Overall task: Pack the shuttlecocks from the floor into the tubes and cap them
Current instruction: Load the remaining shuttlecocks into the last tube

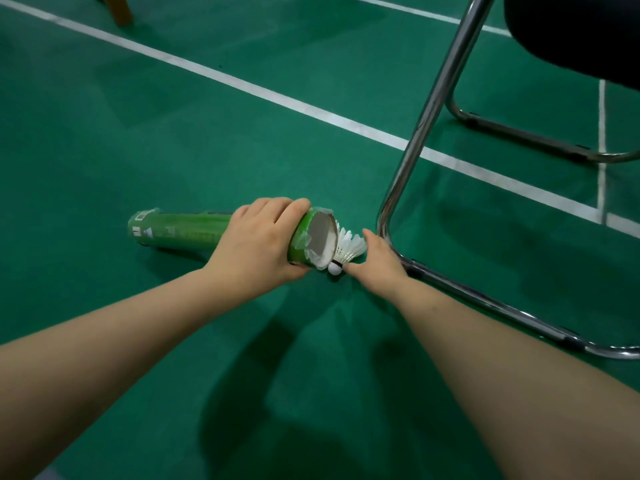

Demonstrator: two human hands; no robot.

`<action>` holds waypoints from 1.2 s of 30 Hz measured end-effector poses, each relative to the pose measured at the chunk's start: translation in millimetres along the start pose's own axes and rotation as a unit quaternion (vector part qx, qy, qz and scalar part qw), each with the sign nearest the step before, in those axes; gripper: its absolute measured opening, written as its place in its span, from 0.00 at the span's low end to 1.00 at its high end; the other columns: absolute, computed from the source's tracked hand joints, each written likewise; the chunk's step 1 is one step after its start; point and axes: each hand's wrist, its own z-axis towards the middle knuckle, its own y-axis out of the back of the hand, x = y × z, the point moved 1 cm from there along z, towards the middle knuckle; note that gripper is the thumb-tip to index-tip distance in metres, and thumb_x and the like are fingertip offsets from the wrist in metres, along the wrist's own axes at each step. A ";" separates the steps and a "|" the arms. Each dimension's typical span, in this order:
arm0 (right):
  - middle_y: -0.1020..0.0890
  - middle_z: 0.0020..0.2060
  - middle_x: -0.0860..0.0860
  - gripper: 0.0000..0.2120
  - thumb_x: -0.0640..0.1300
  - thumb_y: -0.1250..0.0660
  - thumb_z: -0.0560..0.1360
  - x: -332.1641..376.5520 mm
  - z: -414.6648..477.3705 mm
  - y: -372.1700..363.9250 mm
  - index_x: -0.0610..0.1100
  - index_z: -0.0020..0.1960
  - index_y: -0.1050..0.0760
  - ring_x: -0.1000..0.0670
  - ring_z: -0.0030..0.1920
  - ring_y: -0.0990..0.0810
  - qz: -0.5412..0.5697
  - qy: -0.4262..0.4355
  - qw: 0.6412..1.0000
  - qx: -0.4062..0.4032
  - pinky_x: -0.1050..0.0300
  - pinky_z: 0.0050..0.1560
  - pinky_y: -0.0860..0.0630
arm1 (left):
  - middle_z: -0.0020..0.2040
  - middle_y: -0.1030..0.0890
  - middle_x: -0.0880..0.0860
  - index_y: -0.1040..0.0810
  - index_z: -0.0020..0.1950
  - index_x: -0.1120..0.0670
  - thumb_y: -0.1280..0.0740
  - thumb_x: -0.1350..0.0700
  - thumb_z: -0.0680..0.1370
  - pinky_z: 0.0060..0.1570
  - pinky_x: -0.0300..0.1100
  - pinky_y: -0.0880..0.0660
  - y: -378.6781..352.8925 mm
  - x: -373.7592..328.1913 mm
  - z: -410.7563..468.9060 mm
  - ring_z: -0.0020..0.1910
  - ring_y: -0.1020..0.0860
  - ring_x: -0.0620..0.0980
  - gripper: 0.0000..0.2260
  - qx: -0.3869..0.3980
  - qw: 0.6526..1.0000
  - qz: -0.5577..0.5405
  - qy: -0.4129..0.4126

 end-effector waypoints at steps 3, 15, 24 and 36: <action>0.42 0.75 0.49 0.40 0.48 0.31 0.73 2.6 11.7 -2.7 0.47 0.76 0.51 0.45 0.74 0.43 -0.022 0.007 1.000 -0.001 0.50 0.71 0.42 | 0.52 0.22 0.56 0.31 0.61 0.56 0.24 0.48 0.59 0.48 0.51 0.29 -0.9 3.7 0.4 0.50 0.24 0.59 0.34 0.002 1.000 -0.001 -0.002; 0.24 0.43 0.48 0.04 0.44 0.36 0.75 -3.1 13.6 -18.2 0.44 0.46 0.29 0.48 0.41 0.27 0.010 -0.054 0.998 -0.022 0.57 0.36 0.34 | 0.52 0.22 0.55 0.34 0.61 0.53 0.32 0.43 0.61 0.47 0.49 0.29 -4.3 4.5 -1.7 0.49 0.24 0.58 0.32 -0.014 1.000 0.000 -0.015; 0.26 0.36 0.48 0.06 0.40 0.40 0.75 4.7 -10.4 34.1 0.43 0.40 0.28 0.50 0.34 0.31 0.242 -0.029 0.950 -0.195 0.58 0.30 0.38 | 0.51 0.22 0.56 0.33 0.61 0.53 0.25 0.45 0.59 0.45 0.50 0.30 -0.1 -2.6 -8.9 0.48 0.24 0.59 0.35 0.004 1.000 0.023 0.000; 0.27 0.26 0.58 0.09 0.41 0.39 0.70 35.4 -96.6 42.9 0.49 0.32 0.31 0.57 0.31 0.31 0.378 0.160 0.888 -0.205 0.59 0.34 0.32 | 0.54 0.24 0.54 0.33 0.65 0.52 0.28 0.42 0.62 0.49 0.50 0.33 10.5 -40.6 -9.4 0.53 0.28 0.58 0.34 0.041 0.998 0.015 0.053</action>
